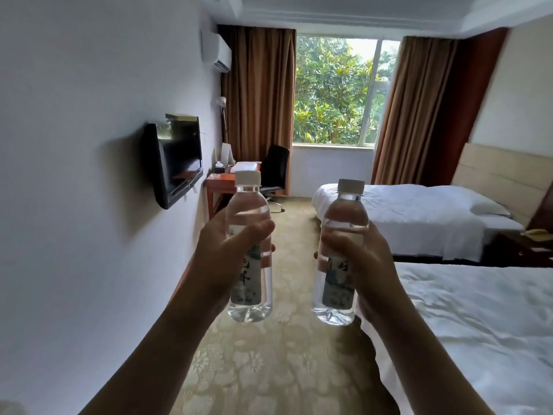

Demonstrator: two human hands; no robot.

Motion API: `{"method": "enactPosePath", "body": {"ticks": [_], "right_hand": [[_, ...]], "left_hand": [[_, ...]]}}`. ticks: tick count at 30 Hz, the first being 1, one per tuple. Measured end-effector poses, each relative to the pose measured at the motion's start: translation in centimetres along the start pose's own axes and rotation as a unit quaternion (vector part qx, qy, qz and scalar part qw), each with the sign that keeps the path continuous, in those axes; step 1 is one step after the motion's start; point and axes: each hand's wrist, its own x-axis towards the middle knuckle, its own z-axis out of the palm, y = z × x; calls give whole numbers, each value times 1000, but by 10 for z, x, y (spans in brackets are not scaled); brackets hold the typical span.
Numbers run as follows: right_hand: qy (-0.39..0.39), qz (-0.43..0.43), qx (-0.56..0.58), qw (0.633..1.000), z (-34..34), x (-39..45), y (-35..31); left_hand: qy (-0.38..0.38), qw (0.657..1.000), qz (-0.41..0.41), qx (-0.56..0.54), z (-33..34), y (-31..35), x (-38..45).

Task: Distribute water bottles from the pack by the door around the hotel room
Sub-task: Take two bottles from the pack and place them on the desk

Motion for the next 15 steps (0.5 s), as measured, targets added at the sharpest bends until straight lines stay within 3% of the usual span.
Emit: {"method": "enactPosePath", "body": {"ticks": [15], "right_hand": [[-37,-38,11,999,-69,351,131]], "left_hand": [[49,998,20,46,108,-127,311]]}}
